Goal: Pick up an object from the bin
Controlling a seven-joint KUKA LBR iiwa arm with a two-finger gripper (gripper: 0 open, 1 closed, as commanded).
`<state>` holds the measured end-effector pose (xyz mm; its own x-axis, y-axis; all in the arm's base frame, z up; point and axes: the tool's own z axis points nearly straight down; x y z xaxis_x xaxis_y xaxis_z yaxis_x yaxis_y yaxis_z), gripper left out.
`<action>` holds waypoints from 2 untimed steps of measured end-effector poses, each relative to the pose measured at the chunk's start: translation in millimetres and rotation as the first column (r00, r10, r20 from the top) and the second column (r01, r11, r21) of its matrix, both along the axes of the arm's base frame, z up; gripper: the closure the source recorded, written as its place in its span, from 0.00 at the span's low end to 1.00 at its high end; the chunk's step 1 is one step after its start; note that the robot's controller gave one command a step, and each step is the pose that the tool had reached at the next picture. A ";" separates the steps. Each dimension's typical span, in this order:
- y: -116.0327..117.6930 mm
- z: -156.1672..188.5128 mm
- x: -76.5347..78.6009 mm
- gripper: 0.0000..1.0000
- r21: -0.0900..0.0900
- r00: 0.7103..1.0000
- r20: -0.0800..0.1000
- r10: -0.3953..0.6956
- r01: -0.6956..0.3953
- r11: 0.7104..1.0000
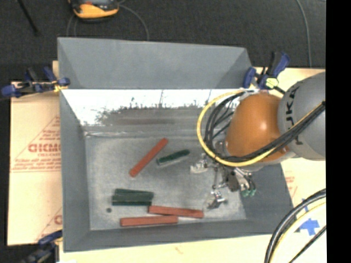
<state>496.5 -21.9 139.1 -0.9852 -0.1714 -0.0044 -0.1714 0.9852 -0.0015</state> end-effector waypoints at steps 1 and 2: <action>28.7 -33.4 -0.5 0.00 0.001 0.998 0.000 -0.066 0.066 0.998; 0.8 -53.4 -11.3 0.00 0.002 1.000 -0.002 0.001 -0.001 1.000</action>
Offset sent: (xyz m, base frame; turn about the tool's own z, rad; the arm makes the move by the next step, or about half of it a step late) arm -0.0198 -0.0348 -0.0662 -0.0475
